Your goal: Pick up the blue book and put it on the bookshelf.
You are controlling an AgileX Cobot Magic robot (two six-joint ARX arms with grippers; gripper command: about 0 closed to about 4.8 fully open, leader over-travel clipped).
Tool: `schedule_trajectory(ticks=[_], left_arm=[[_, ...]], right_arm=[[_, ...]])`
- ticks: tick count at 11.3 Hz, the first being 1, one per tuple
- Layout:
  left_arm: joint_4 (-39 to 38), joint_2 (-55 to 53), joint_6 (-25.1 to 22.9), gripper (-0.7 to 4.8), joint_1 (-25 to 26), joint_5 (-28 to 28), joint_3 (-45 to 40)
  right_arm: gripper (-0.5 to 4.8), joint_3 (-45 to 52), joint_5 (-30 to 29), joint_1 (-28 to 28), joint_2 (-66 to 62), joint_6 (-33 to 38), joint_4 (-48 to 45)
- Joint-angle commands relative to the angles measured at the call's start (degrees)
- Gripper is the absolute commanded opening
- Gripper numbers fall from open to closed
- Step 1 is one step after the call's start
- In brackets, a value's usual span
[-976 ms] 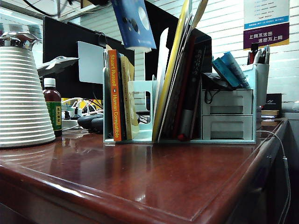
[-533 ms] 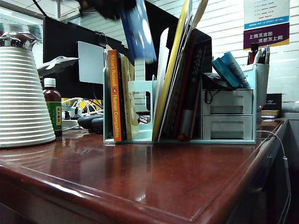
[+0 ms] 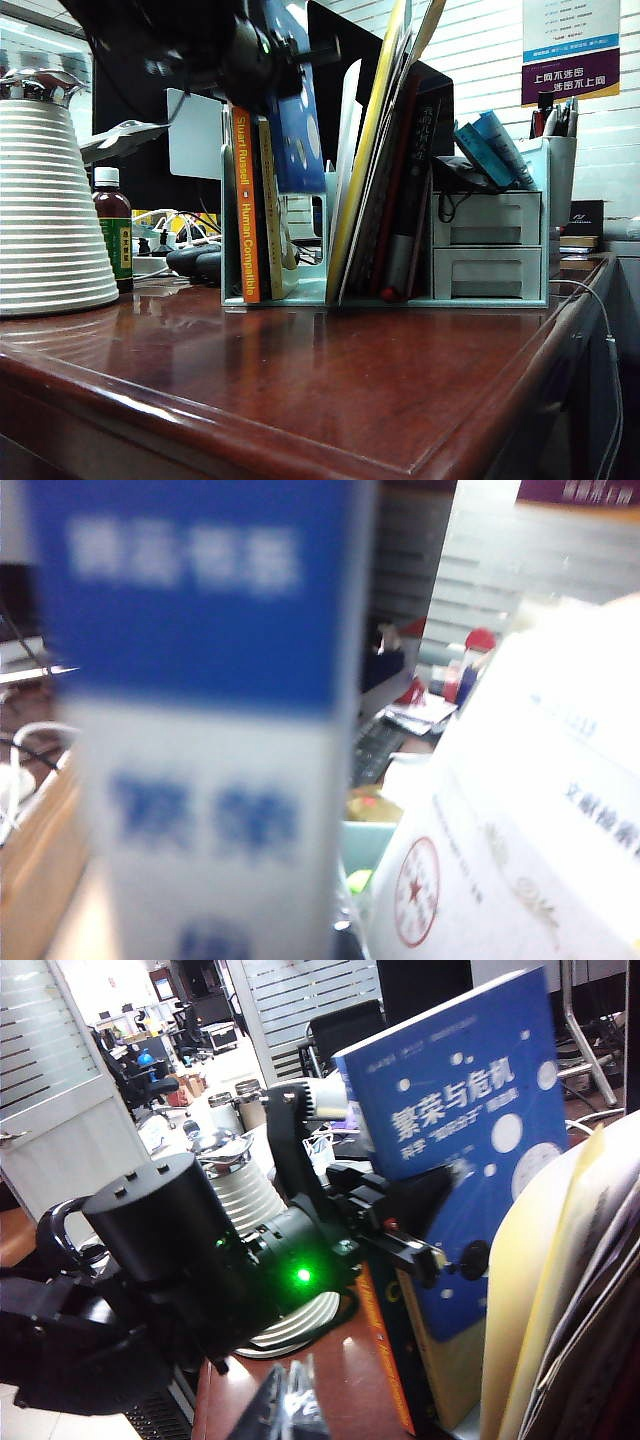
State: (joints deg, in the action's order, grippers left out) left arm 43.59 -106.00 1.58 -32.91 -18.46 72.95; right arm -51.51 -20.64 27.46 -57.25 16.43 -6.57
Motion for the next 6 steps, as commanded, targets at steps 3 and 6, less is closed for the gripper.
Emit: schedule_trajectory(ticks=[3,6], left_arm=[[5.6,-3.9,-3.8,-0.05,-3.0,-5.1,1.1],[6.5,-3.6,-5.8,0.00,-3.3,-6.6,1.1]], right_arm=[[-0.08,-0.2,-0.1,0.1,0.2,0.1,-1.0],[-0.08,-0.2,-1.9,0.1,0.2,0.1,-1.0]])
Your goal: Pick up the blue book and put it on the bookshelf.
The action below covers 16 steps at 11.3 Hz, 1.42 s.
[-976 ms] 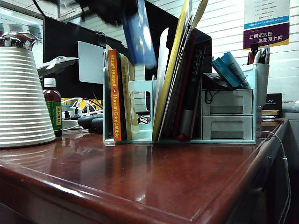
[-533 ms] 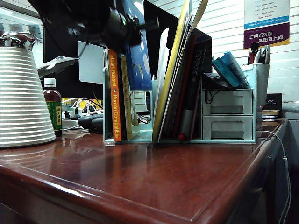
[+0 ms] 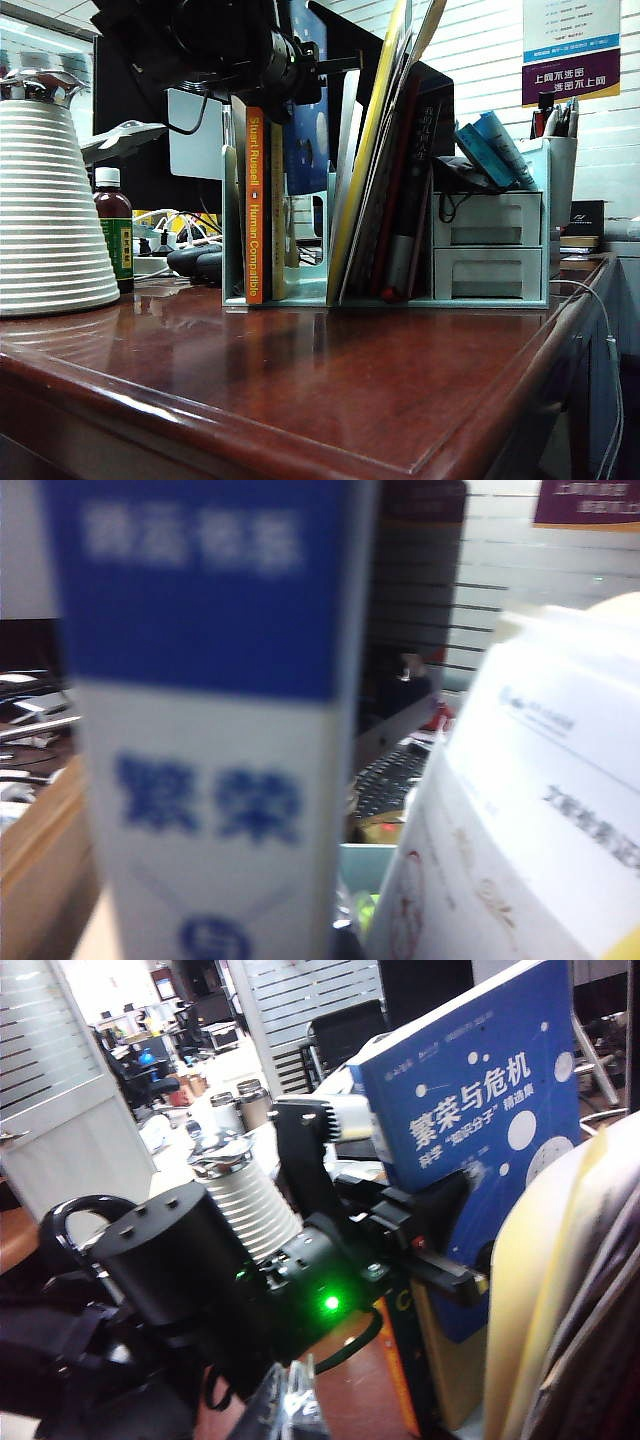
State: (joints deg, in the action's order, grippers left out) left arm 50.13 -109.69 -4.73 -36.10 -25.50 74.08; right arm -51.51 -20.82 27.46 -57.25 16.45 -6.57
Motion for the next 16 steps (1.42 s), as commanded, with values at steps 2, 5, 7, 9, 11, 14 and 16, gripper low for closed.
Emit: schedule_trajectory(ticks=[2,5,7,9,11,14,16], left_arm=[[-3.4,0.0,2.3,1.38,-0.1,3.7,0.0],[-4.7,0.0,3.7,1.38,-0.1,3.8,0.0],[-4.6,0.1,3.7,1.38,-0.1,3.7,0.0],[-3.3,0.3,1.1,1.39,-0.1,3.3,0.1],[-3.3,2.4,-2.6,1.39,-0.1,0.9,0.2],[-11.1,17.3,-14.8,-0.06,-0.2,-6.9,0.2],[-48.9,34.5,7.4,-0.06,-0.1,5.1,0.0]], right_arm=[[-0.08,-0.2,-2.5,0.1,0.3,1.2,-1.0],[-0.08,-0.2,-2.5,0.1,0.5,1.5,-1.0],[-0.08,-0.2,-2.5,0.1,0.6,1.6,-1.0],[-0.08,-0.2,-2.5,0.1,0.7,1.6,-1.0],[-0.08,-0.2,-2.5,0.1,0.7,1.6,-1.0],[-0.08,-0.2,-1.3,0.1,0.8,1.5,-0.8],[-0.08,-0.2,4.6,0.1,0.8,-1.7,0.0]])
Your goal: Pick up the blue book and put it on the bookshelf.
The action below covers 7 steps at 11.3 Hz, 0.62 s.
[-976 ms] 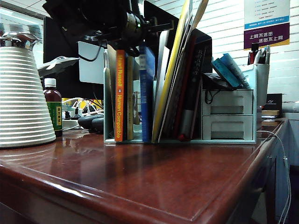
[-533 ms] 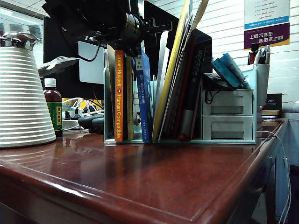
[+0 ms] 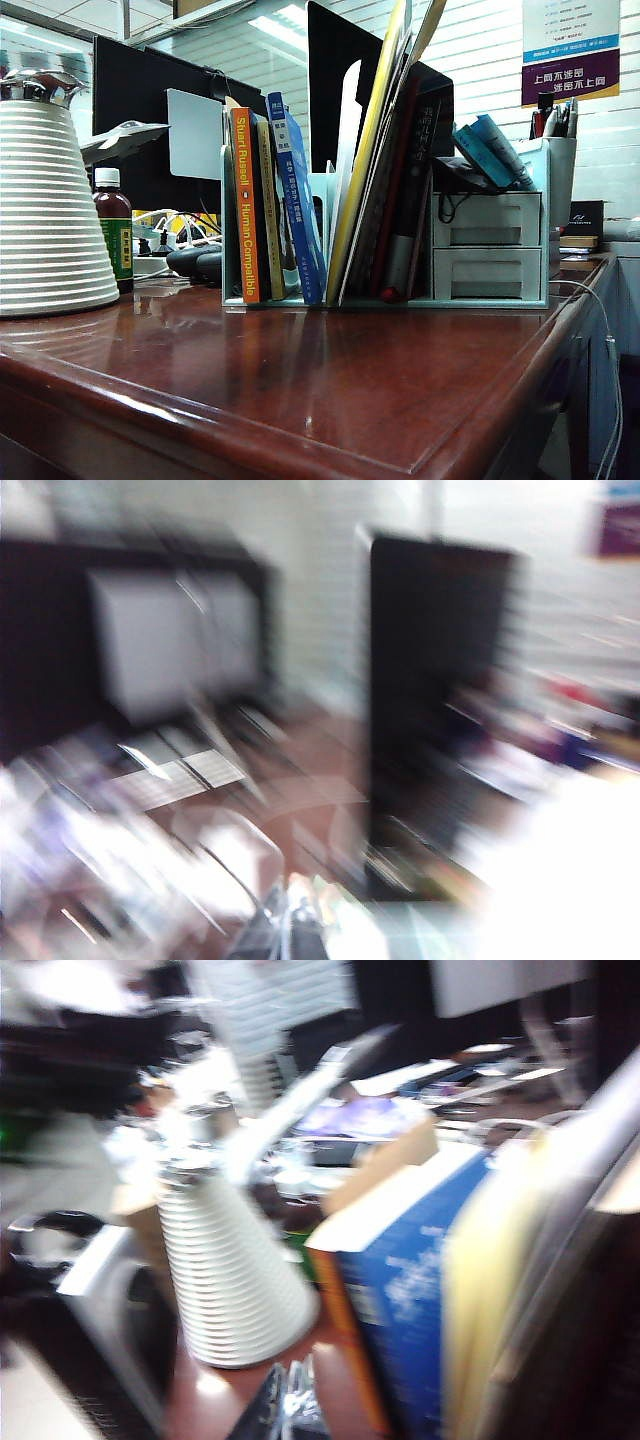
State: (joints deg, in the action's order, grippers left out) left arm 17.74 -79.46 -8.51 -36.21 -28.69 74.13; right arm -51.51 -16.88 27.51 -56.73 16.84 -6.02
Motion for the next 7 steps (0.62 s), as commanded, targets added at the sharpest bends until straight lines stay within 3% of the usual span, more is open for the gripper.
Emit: schedule_trajectory(ticks=[1,2,4,5,7], left_arm=[[-24.6,5.0,14.1,-0.06,-0.1,17.2,-0.2],[-24.3,4.7,17.7,-0.06,-0.3,23.3,-3.2],[-14.4,3.8,18.5,-0.06,-1.5,23.4,-11.9],[-2.3,0.6,18.5,-0.06,-1.4,23.5,-19.7],[7.9,-5.0,18.4,-0.06,-1.4,20.1,-21.4]], right_arm=[[-0.08,-0.2,0.0,0.0,0.3,-2.1,-0.9],[-0.08,-0.2,-0.2,0.0,0.5,-2.0,-1.4],[-0.08,-0.2,0.3,0.0,1.1,-2.1,-2.0],[-0.08,-0.2,0.1,0.0,1.3,-2.0,-1.8],[-0.08,-0.2,-1.4,0.0,1.3,-2.0,-1.7]])
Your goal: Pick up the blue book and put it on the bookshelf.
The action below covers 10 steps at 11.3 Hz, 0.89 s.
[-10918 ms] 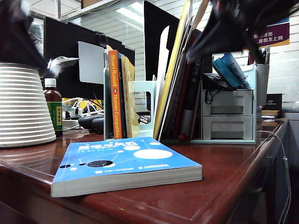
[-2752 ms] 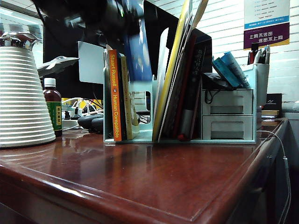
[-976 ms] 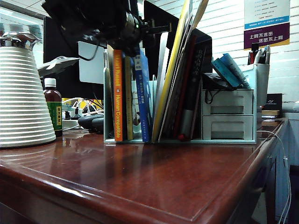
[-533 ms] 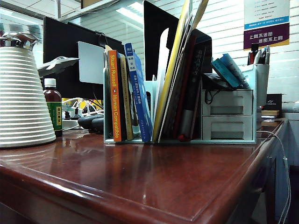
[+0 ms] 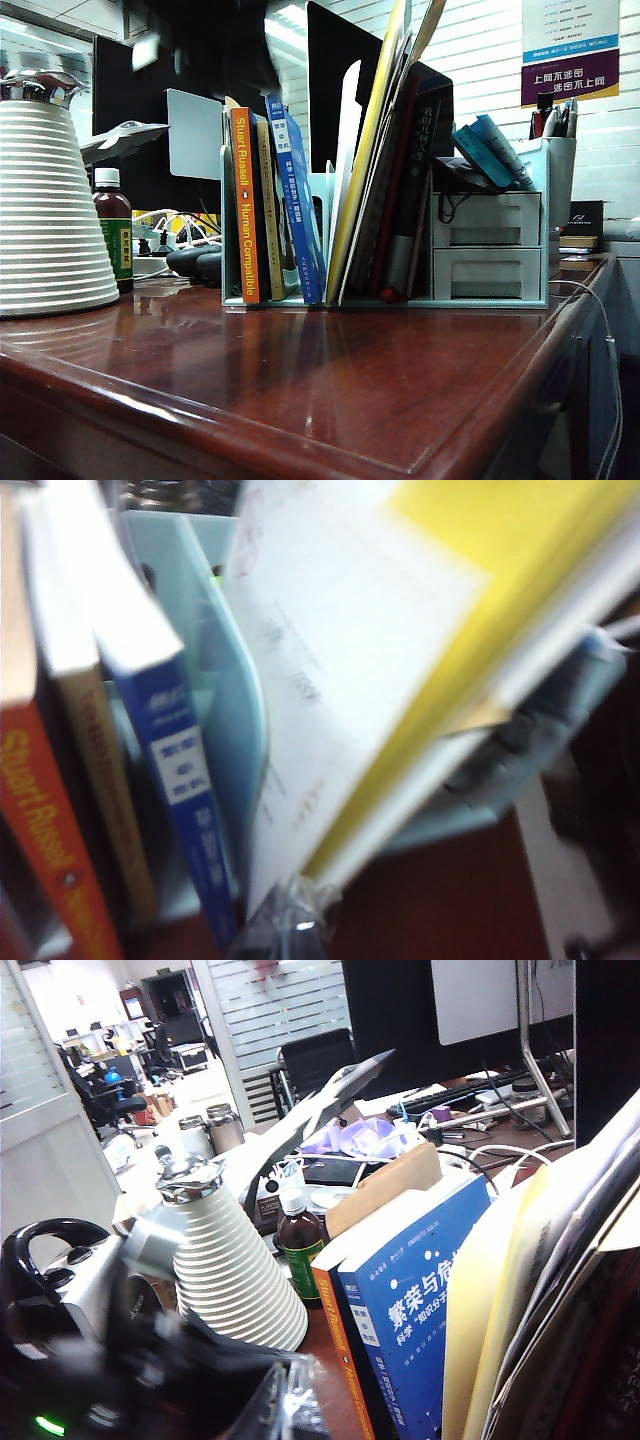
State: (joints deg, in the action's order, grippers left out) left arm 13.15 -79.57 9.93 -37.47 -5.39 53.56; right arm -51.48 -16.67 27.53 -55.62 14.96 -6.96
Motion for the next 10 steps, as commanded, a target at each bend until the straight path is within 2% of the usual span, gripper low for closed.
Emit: schedule_trajectory(ticks=[1,2,3,4,6,7,10], left_arm=[[20.7,-9.8,-0.1,-0.06,-0.1,-4.1,-0.8],[22.1,-11.0,-0.1,-0.06,-0.1,-5.7,-0.8],[22.9,-13.5,-0.1,-0.06,-0.2,-13.5,-0.8],[26.4,-15.9,-0.1,-0.06,0.0,-15.2,-0.7],[27.5,-20.6,-0.5,-0.06,0.5,-16.9,3.7],[24.6,-22.6,-0.5,-0.06,1.9,-17.4,7.2],[18.5,-17.7,-4.5,-0.06,0.4,-16.5,8.1]], right_arm=[[-0.08,-0.2,-1.7,0.0,0.3,-0.1,-0.8],[-0.08,-0.2,-1.7,0.0,0.3,-0.1,-0.8],[-0.08,-0.2,-1.7,0.0,0.3,-0.1,-0.8],[-0.08,-0.2,-1.5,0.0,0.2,-0.1,-0.8],[-0.08,-0.2,-1.7,0.0,0.3,0.0,-0.5],[-0.08,-0.2,-3.1,0.0,0.3,0.0,-0.5],[-0.08,-0.2,-2.9,0.0,0.2,-0.1,-0.6]])
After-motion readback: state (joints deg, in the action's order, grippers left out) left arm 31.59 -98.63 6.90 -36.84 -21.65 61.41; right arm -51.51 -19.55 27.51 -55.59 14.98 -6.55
